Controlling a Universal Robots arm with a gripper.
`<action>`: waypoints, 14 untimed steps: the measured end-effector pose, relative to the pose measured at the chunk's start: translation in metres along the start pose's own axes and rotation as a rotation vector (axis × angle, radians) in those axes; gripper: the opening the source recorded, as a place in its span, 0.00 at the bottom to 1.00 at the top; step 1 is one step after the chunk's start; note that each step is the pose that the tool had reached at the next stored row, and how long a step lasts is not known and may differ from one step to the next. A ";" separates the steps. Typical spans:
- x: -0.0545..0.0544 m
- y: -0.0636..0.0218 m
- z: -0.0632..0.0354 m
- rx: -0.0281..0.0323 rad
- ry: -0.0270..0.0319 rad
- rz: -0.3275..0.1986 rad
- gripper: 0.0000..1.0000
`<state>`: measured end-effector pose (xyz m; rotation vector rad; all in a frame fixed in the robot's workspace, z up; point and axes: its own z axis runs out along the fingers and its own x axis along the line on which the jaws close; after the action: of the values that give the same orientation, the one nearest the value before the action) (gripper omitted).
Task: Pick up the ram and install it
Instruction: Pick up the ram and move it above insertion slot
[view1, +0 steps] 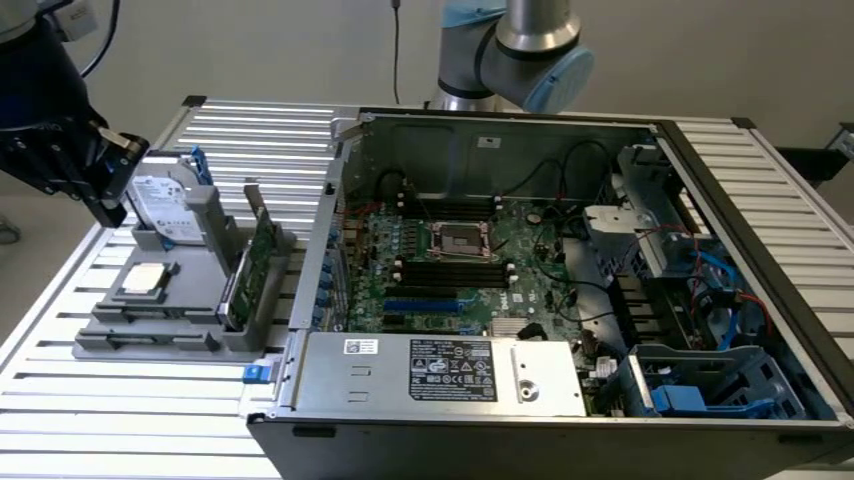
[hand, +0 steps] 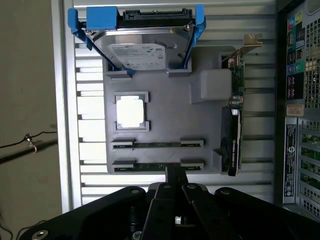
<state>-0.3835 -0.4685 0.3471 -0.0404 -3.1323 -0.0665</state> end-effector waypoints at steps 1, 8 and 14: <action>0.000 0.0000 0.0001 -0.0016 0.0007 -0.016 0.11; 0.000 -0.0001 0.0002 -0.0044 0.0064 -0.144 0.11; 0.000 0.0000 0.0002 -0.0045 0.0113 -0.253 0.11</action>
<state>-0.3834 -0.4685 0.3469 0.3555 -3.1063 -0.0746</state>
